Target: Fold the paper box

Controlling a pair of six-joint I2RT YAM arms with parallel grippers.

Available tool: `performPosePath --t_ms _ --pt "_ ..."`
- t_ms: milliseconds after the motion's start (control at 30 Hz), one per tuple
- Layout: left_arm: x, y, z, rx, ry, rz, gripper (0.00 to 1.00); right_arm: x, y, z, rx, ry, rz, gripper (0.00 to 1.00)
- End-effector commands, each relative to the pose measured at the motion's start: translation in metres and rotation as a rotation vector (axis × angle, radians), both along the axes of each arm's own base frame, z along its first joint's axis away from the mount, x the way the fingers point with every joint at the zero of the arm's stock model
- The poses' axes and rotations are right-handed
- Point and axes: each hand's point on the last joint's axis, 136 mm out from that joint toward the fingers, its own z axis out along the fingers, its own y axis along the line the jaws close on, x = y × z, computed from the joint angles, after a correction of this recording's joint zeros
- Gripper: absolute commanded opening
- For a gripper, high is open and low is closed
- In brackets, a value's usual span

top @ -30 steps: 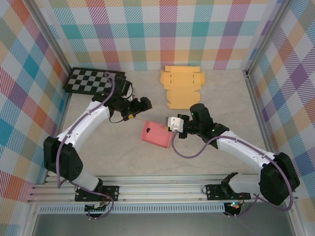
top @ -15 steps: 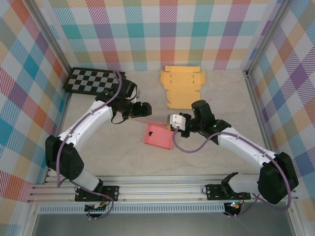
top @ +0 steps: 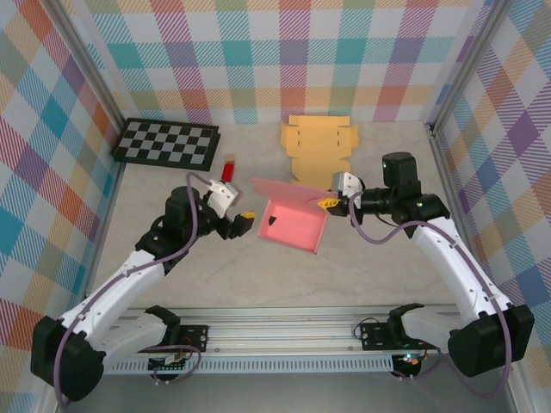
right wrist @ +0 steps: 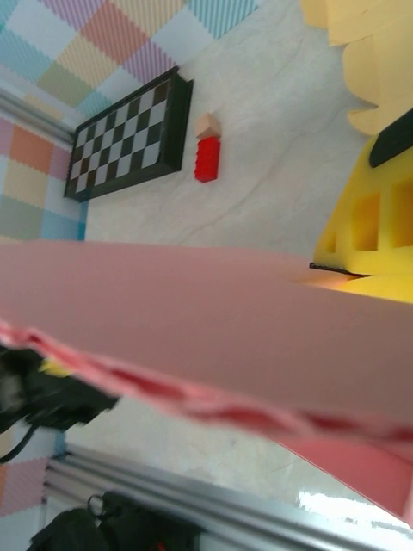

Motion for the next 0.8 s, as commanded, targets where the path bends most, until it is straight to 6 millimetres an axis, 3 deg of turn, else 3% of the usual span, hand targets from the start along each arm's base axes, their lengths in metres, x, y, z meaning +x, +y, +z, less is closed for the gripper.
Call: performPosePath --t_ms 0,100,400,567,700,767 --pt "-0.005 -0.019 0.04 0.023 -0.224 -0.159 0.74 -0.031 0.004 0.02 0.08 0.018 0.129 0.0" --pt "-0.003 -0.019 0.051 0.04 -0.266 -0.165 0.73 -0.037 0.005 0.023 0.096 0.024 0.159 0.0" --pt "-0.039 -0.036 0.085 -0.036 -0.246 -0.364 0.67 -0.039 0.004 0.021 0.08 0.022 0.156 0.0" --pt "-0.044 -0.038 0.092 -0.069 -0.237 -0.381 0.65 -0.038 0.004 0.022 0.082 0.02 0.154 0.0" --pt "-0.044 -0.049 0.093 -0.106 -0.199 -0.391 0.55 -0.036 0.004 0.022 0.085 0.01 0.145 0.0" --pt "-0.039 -0.056 0.094 -0.116 -0.179 -0.363 0.44 -0.032 0.004 0.021 0.082 0.004 0.124 0.0"
